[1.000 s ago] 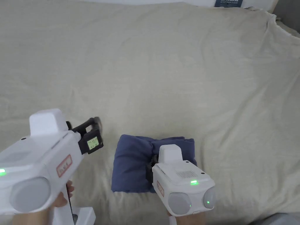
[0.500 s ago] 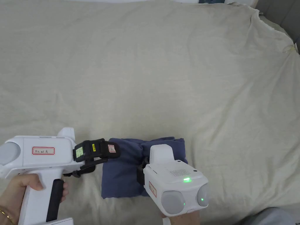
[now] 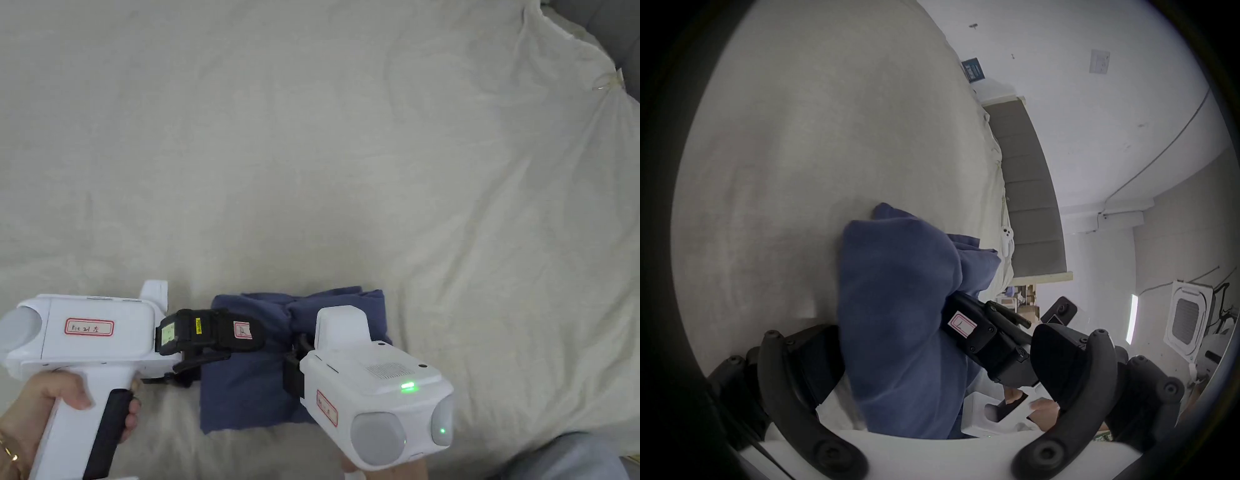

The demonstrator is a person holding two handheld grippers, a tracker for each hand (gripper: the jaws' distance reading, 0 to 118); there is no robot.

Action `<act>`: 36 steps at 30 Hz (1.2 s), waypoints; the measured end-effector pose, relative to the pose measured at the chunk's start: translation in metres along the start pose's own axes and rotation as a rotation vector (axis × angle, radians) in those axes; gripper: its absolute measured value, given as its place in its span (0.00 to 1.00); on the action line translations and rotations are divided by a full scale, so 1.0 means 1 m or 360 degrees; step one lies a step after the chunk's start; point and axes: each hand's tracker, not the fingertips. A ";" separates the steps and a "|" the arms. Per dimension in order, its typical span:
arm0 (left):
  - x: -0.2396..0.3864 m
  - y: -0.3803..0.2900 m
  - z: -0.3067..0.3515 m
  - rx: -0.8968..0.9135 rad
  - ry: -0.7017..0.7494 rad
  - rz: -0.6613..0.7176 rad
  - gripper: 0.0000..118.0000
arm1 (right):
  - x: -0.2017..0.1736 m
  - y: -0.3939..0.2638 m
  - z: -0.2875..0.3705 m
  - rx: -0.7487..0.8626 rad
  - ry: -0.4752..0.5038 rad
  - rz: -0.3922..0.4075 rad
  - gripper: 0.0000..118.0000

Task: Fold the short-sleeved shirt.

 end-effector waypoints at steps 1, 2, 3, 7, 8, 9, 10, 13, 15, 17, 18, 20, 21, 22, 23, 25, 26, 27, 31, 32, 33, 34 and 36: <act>0.003 0.001 -0.003 -0.0026 0.0013 -0.0032 0.88 | 0.001 0.001 0.000 -0.0003 0.0005 -0.0010 0.00; 0.005 0.002 -0.005 -0.0045 0.0064 -0.0059 0.77 | 0.001 0.001 0.000 -0.0006 0.0008 -0.0015 0.00; 0.007 0.003 -0.006 -0.0043 0.0148 -0.0072 0.66 | 0.001 0.001 0.000 -0.0007 0.0009 -0.0016 0.00; 0.001 0.002 -0.007 0.0002 0.0349 -0.0017 0.27 | 0.003 0.003 -0.001 -0.0013 0.0023 -0.0022 0.00; 0.000 0.001 -0.005 0.0033 0.0263 0.0040 0.24 | 0.004 0.005 -0.002 -0.0023 0.0028 -0.0031 0.00; 0.005 0.000 -0.006 0.0037 0.0304 0.0043 0.22 | 0.004 0.006 -0.001 -0.0022 0.0031 -0.0036 0.00; 0.012 -0.002 -0.008 0.0055 0.0386 0.0033 0.21 | 0.006 0.008 0.000 -0.0028 0.0039 -0.0041 0.00; 0.033 -0.005 -0.009 0.0105 0.0574 0.0165 0.19 | 0.012 0.016 0.019 0.0048 0.0083 -0.0040 0.00; 0.052 -0.006 -0.011 0.0113 0.0661 0.0112 0.17 | 0.018 0.028 0.041 0.0146 0.0095 -0.0003 0.00; 0.067 -0.006 -0.008 0.0103 0.0713 0.0127 0.16 | 0.025 0.043 0.067 0.0246 0.0098 0.0029 0.00; 0.074 -0.004 -0.004 0.0102 0.0689 0.0138 0.16 | 0.029 0.051 0.080 0.0303 0.0082 0.0050 0.00; 0.086 -0.002 0.009 0.0091 0.0680 0.0125 0.16 | 0.038 0.068 0.106 0.0412 0.0057 0.0078 0.00; 0.091 -0.001 0.017 0.0090 0.0710 0.0094 0.16 | 0.042 0.074 0.115 0.0453 0.0055 0.0081 0.00; 0.096 0.002 0.029 0.0096 0.0780 0.0038 0.16 | 0.046 0.081 0.126 0.0504 0.0054 0.0077 0.00; 0.098 0.003 0.043 0.0099 0.0850 -0.0003 0.16 | 0.050 0.087 0.136 0.0550 0.0043 0.0074 0.00; 0.095 0.006 0.076 0.0113 0.0971 -0.0029 0.16 | 0.055 0.098 0.152 0.0634 0.0009 0.0087 0.00; 0.091 0.009 0.095 0.0133 0.1026 -0.0013 0.16 | 0.057 0.102 0.157 0.0664 -0.0018 0.0088 0.00; 0.087 0.011 0.111 0.0147 0.1072 0.0014 0.16 | 0.059 0.105 0.159 0.0674 -0.0029 0.0089 0.00; 0.061 0.020 0.187 0.0252 0.1383 0.0081 0.16 | 0.064 0.112 0.157 0.0684 -0.0106 0.0072 0.00; 0.054 0.023 0.207 0.0270 0.1461 0.0089 0.16 | 0.064 0.113 0.154 0.0670 -0.0127 0.0049 0.00; 0.049 0.026 0.224 0.0289 0.1523 0.0112 0.16 | 0.062 0.112 0.152 0.0661 -0.0129 0.0030 0.00; 0.043 0.029 0.242 0.0297 0.1594 0.0111 0.16 | 0.062 0.111 0.149 0.0652 -0.0126 0.0017 0.00; 0.034 0.033 0.275 0.0350 0.1745 0.0105 0.16 | 0.059 0.108 0.143 0.0614 -0.0182 0.0017 0.00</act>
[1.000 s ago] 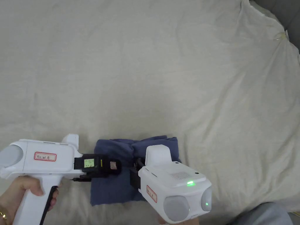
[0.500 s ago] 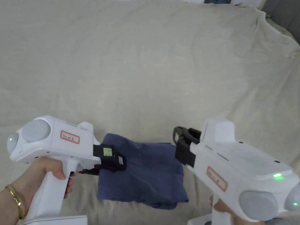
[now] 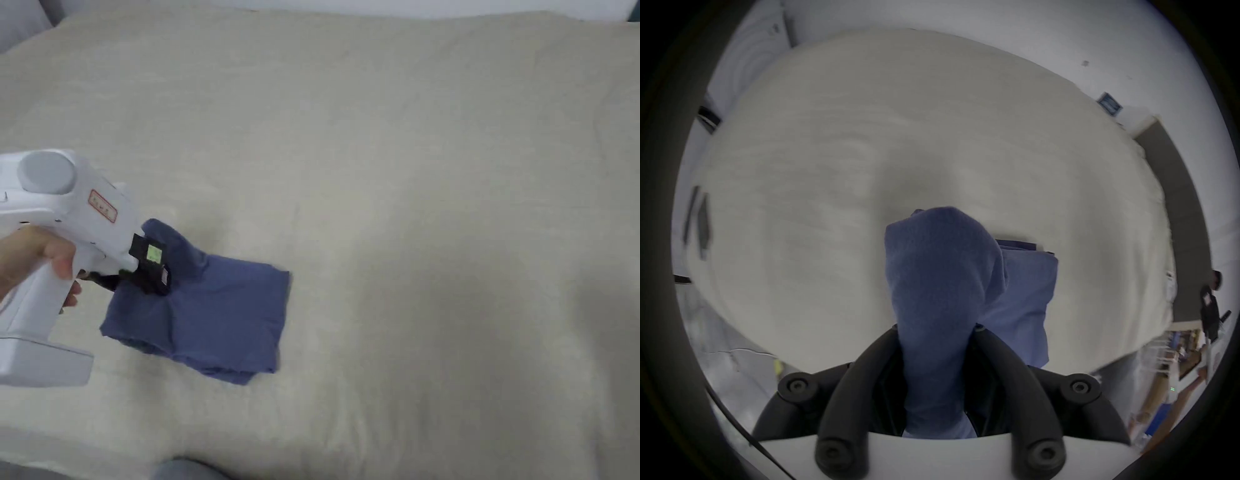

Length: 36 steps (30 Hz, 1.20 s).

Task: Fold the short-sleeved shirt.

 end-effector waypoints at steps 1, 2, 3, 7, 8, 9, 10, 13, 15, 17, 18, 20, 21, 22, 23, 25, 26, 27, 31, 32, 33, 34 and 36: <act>-0.016 0.004 0.001 0.0039 0.0048 -0.0002 0.16 | -0.002 -0.002 -0.004 -0.0009 -0.0031 0.0019 0.00; -0.034 0.008 0.002 0.0062 0.0072 0.0013 0.16 | -0.003 -0.004 -0.007 -0.0023 -0.0044 0.0026 0.00; -0.049 0.013 0.000 0.0057 0.0109 0.0038 0.16 | -0.004 -0.005 -0.010 -0.0050 -0.0051 0.0028 0.00; -0.103 0.034 -0.011 0.0035 0.0374 0.0030 0.16 | -0.014 -0.007 -0.022 -0.0096 -0.0108 0.0060 0.00; -0.113 0.040 -0.016 0.0026 0.0440 0.0036 0.16 | -0.016 -0.007 -0.024 -0.0100 -0.0115 0.0060 0.00; -0.122 0.045 -0.022 0.0000 0.0539 0.0055 0.16 | -0.017 -0.006 -0.027 -0.0108 -0.0120 0.0053 0.00; -0.130 0.048 -0.029 -0.0008 0.0645 0.0061 0.18 | -0.019 -0.006 -0.029 -0.0118 -0.0127 0.0024 0.00; -0.144 0.052 -0.047 0.0053 0.0987 -0.0106 0.52 | -0.022 -0.004 -0.037 -0.0160 -0.0108 0.0004 0.00; -0.147 0.049 -0.052 0.0176 0.1206 -0.0178 0.74 | -0.025 -0.003 -0.040 -0.0172 -0.0141 0.0026 0.00; -0.147 0.047 -0.051 0.0208 0.1481 -0.0180 0.82 | -0.021 0.000 -0.043 -0.0183 -0.0126 0.0003 0.00; -0.145 0.046 -0.047 0.0239 0.1548 -0.0149 0.82 | -0.020 0.002 -0.045 -0.0193 -0.0115 -0.0004 0.00; -0.134 0.043 -0.021 0.0491 0.1523 -0.0040 0.80 | -0.018 0.009 -0.045 -0.0207 -0.0090 0.0034 0.00; -0.124 0.042 -0.006 0.0643 0.1483 0.0033 0.77 | -0.016 0.013 -0.042 -0.0181 -0.0091 0.0081 0.00; -0.110 0.040 0.010 0.0805 0.1403 0.0094 0.72 | -0.014 0.019 -0.039 -0.0155 -0.0087 0.0123 0.00; -0.095 0.039 0.027 0.0925 0.1300 0.0125 0.68 | -0.011 0.025 -0.037 -0.0132 -0.0080 0.0138 0.00; -0.062 0.034 0.056 0.1131 0.1136 0.0135 0.65 | -0.004 0.035 -0.030 -0.0073 -0.0062 0.0163 0.00; -0.043 0.031 0.069 0.1230 0.1063 0.0137 0.60 | -0.002 0.040 -0.027 -0.0012 -0.0066 0.0213 0.00; -0.023 0.027 0.080 0.1330 0.1004 0.0126 0.54 | -0.001 0.046 -0.024 0.0025 -0.0081 0.0270 0.00; 0.054 0.011 0.114 0.1612 0.0716 0.0040 0.27 | 0.011 0.065 -0.009 0.0146 -0.0054 0.0251 0.00; 0.071 0.009 0.118 0.1668 0.0650 0.0022 0.23 | 0.013 0.069 -0.005 0.0175 -0.0056 0.0259 0.00; 0.090 0.005 0.123 0.1704 0.0583 -0.0021 0.17 | 0.015 0.072 -0.001 0.0210 -0.0070 0.0304 0.00; 0.106 0.000 0.125 0.1750 0.0519 -0.0065 0.10 | 0.016 0.075 0.003 0.0238 -0.0067 0.0347 0.00; 0.142 -0.008 0.130 0.1816 0.0465 -0.0160 0.07 | 0.017 0.081 0.011 0.0291 -0.0067 0.0385 0.00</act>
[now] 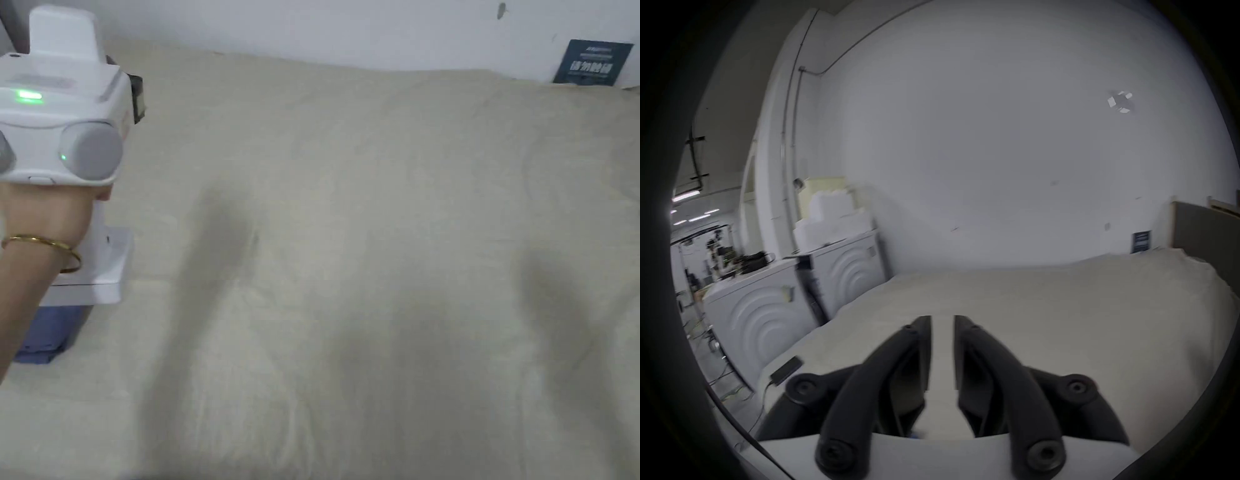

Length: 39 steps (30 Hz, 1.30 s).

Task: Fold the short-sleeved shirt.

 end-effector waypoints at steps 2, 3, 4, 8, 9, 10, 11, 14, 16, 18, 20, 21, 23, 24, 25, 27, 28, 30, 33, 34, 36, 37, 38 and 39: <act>0.024 0.006 0.015 0.0064 -0.0063 0.0018 0.02 | 0.004 0.003 0.006 0.0033 0.0017 -0.0019 0.00; 0.036 0.009 0.023 0.0091 -0.0128 0.0062 0.00 | 0.006 0.004 0.009 0.0056 0.0020 -0.0027 0.00; 0.046 0.010 0.028 0.0089 -0.0142 0.0104 0.00 | 0.007 0.004 0.011 0.0067 0.0016 -0.0028 0.00; 0.081 0.004 0.058 0.0172 -0.0256 0.0121 0.00 | 0.006 0.000 0.020 0.0119 0.0003 -0.0018 0.00; 0.088 0.000 0.065 0.0176 -0.0259 0.0112 0.00 | 0.005 -0.002 0.022 0.0136 0.0002 -0.0021 0.00; 0.092 -0.004 0.071 0.0177 -0.0295 0.0114 0.00 | 0.004 -0.004 0.024 0.0151 -0.0002 -0.0022 0.00; 0.096 -0.009 0.077 0.0179 -0.0342 0.0137 0.00 | 0.002 -0.007 0.026 0.0164 -0.0010 -0.0019 0.00; 0.108 -0.027 0.092 0.0157 -0.0388 0.0185 0.00 | 0.001 -0.016 0.026 0.0191 -0.0030 -0.0031 0.00; 0.115 -0.039 0.100 0.0146 -0.0401 0.0183 0.00 | 0.000 -0.023 0.028 0.0198 -0.0040 -0.0038 0.00; 0.118 -0.051 0.107 0.0135 -0.0425 0.0175 0.00 | -0.001 -0.029 0.028 0.0188 -0.0050 -0.0046 0.00; 0.122 -0.062 0.109 0.0122 -0.0434 0.0156 0.00 | 0.000 -0.037 0.027 0.0168 -0.0049 -0.0070 0.00; 0.122 -0.067 0.111 0.0118 -0.0444 0.0149 0.00 | 0.000 -0.040 0.027 0.0159 -0.0053 -0.0082 0.00; 0.123 -0.075 0.113 0.0088 -0.0460 0.0161 0.00 | 0.001 -0.048 0.026 0.0136 -0.0060 -0.0101 0.00; 0.126 -0.079 0.114 0.0070 -0.0460 0.0166 0.00 | 0.001 -0.052 0.026 0.0122 -0.0059 -0.0110 0.00; 0.126 -0.083 0.114 0.0054 -0.0464 0.0165 0.00 | 0.001 -0.055 0.025 0.0114 -0.0058 -0.0115 0.00; 0.127 -0.092 0.114 0.0023 -0.0455 0.0172 0.00 | 0.001 -0.064 0.025 0.0094 -0.0066 -0.0129 0.00; 0.127 -0.096 0.115 0.0016 -0.0459 0.0174 0.00 | 0.002 -0.066 0.025 0.0088 -0.0068 -0.0138 0.00; 0.128 -0.102 0.115 0.0001 -0.0449 0.0173 0.00 | 0.002 -0.073 0.027 0.0075 -0.0065 -0.0159 0.00; 0.128 -0.109 0.117 -0.0025 -0.0445 0.0152 0.00 | 0.000 -0.080 0.028 0.0056 -0.0079 -0.0151 0.00; 0.128 -0.111 0.117 -0.0038 -0.0443 0.0158 0.00 | 0.000 -0.083 0.029 0.0050 -0.0081 -0.0148 0.00; 0.128 -0.116 0.119 -0.0050 -0.0441 0.0166 0.00 | 0.000 -0.086 0.029 0.0041 -0.0084 -0.0154 0.00; 0.128 -0.118 0.119 -0.0058 -0.0437 0.0169 0.00 | 0.000 -0.088 0.030 0.0035 -0.0082 -0.0162 0.00; 0.127 -0.119 0.119 -0.0066 -0.0439 0.0172 0.00 | 0.000 -0.089 0.030 0.0030 -0.0083 -0.0169 0.00; 0.127 -0.121 0.120 -0.0071 -0.0440 0.0171 0.00 | -0.001 -0.091 0.030 0.0030 -0.0088 -0.0170 0.00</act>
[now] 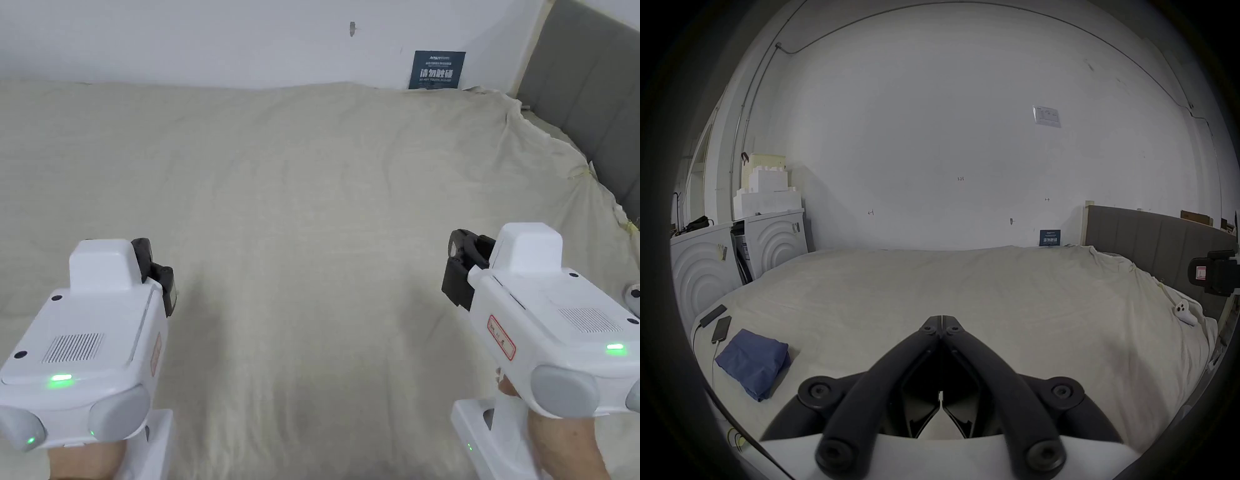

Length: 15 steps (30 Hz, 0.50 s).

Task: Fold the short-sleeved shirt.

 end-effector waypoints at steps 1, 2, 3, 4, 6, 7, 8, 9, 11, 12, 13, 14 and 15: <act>0.000 -0.001 0.002 -0.0005 -0.0001 -0.0004 0.00 | 0.000 -0.001 0.000 -0.0002 -0.0005 0.0000 0.00; 0.000 -0.002 0.002 -0.0013 -0.0001 -0.0008 0.00 | 0.000 -0.001 0.002 -0.0002 -0.0008 -0.0001 0.00; 0.001 -0.003 0.002 -0.0016 -0.0003 -0.0010 0.00 | -0.001 -0.002 0.003 -0.0001 -0.0010 -0.0007 0.00; 0.001 -0.003 0.002 -0.0019 -0.0003 -0.0008 0.00 | -0.001 -0.002 0.004 0.0000 -0.0011 -0.0012 0.00; 0.001 -0.005 0.003 -0.0023 -0.0009 0.0009 0.00 | -0.002 -0.003 0.005 0.0000 -0.0011 -0.0010 0.00; 0.001 -0.005 0.003 -0.0024 -0.0009 0.0010 0.00 | -0.003 -0.003 0.006 0.0000 -0.0014 -0.0002 0.00; 0.002 -0.005 0.003 -0.0025 -0.0008 0.0005 0.00 | -0.004 -0.004 0.006 -0.0002 -0.0016 0.0008 0.00; 0.002 -0.005 0.003 -0.0024 -0.0014 0.0002 0.00 | -0.004 -0.004 0.007 -0.0002 -0.0014 0.0011 0.00; 0.003 -0.004 0.003 -0.0022 -0.0021 -0.0002 0.00 | -0.006 -0.004 0.008 -0.0004 -0.0009 0.0003 0.00; 0.004 -0.004 0.003 -0.0021 -0.0023 -0.0005 0.00 | -0.006 -0.004 0.008 -0.0003 -0.0006 -0.0002 0.00; 0.004 -0.004 0.004 -0.0018 -0.0024 -0.0007 0.00 | -0.007 -0.004 0.009 -0.0004 -0.0003 -0.0004 0.00; 0.004 -0.004 0.004 -0.0016 -0.0024 -0.0006 0.00 | -0.007 -0.004 0.009 -0.0004 0.0000 -0.0003 0.00; 0.004 -0.003 0.004 -0.0022 -0.0027 -0.0002 0.00 | -0.008 -0.004 0.010 -0.0005 0.0002 0.0000 0.00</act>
